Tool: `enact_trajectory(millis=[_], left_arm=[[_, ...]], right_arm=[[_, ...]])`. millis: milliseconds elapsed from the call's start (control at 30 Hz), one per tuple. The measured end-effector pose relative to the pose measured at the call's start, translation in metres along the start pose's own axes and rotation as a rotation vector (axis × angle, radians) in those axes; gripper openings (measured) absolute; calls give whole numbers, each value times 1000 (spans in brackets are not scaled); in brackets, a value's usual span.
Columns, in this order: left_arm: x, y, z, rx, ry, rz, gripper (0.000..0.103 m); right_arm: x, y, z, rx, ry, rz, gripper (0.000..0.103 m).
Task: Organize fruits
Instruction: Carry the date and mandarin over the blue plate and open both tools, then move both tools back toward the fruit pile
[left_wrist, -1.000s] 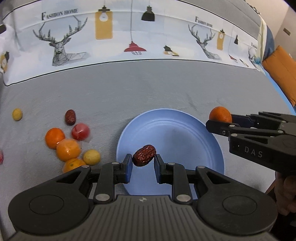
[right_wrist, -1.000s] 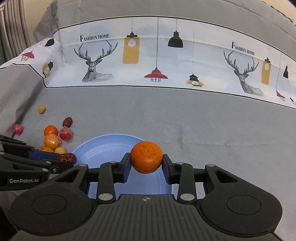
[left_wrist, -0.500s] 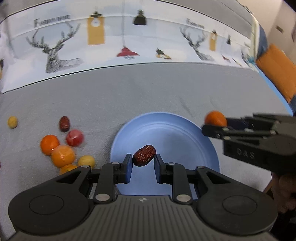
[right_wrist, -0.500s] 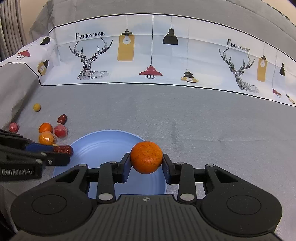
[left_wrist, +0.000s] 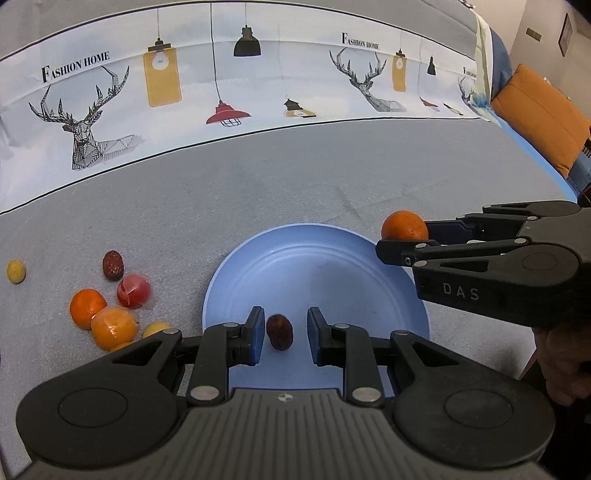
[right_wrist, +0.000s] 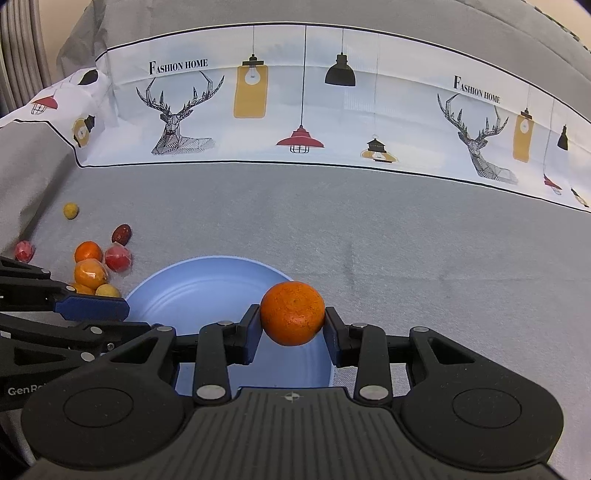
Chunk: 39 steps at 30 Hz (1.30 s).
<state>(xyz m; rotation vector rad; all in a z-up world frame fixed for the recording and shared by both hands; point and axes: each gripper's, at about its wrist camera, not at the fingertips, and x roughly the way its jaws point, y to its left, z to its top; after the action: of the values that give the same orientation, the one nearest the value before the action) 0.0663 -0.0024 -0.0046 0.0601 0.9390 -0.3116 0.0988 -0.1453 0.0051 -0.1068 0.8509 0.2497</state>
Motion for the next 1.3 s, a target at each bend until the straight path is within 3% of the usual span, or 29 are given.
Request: enact_trajectory(millis=[233, 400, 500, 733, 833, 900, 1000, 1300], left_arm=[[0, 0, 0, 5, 0, -5, 27], [0, 5, 1, -13, 3, -7, 44], [0, 4, 2, -12, 3, 0, 45], [-1, 4, 2, -12, -9, 14, 45], [-4, 1, 0, -15, -16, 13, 41], [-5, 1, 0, -10, -20, 9, 28], [-6, 0, 1, -5, -28, 7, 20], [-13, 8, 5, -35, -61, 15, 19]], right_arm=[[0, 1, 0, -3, 0, 0, 38], [1, 1, 0, -6, 4, -11, 40], [0, 0, 1, 1, -4, -21, 50], [0, -1, 1, 0, -3, -35, 51], [-1, -1, 1, -4, -8, -44, 51], [-1, -1, 1, -3, -12, -48, 51], [-3, -1, 1, -5, -20, -51, 51], [-8, -5, 4, 12, -60, -48, 43]])
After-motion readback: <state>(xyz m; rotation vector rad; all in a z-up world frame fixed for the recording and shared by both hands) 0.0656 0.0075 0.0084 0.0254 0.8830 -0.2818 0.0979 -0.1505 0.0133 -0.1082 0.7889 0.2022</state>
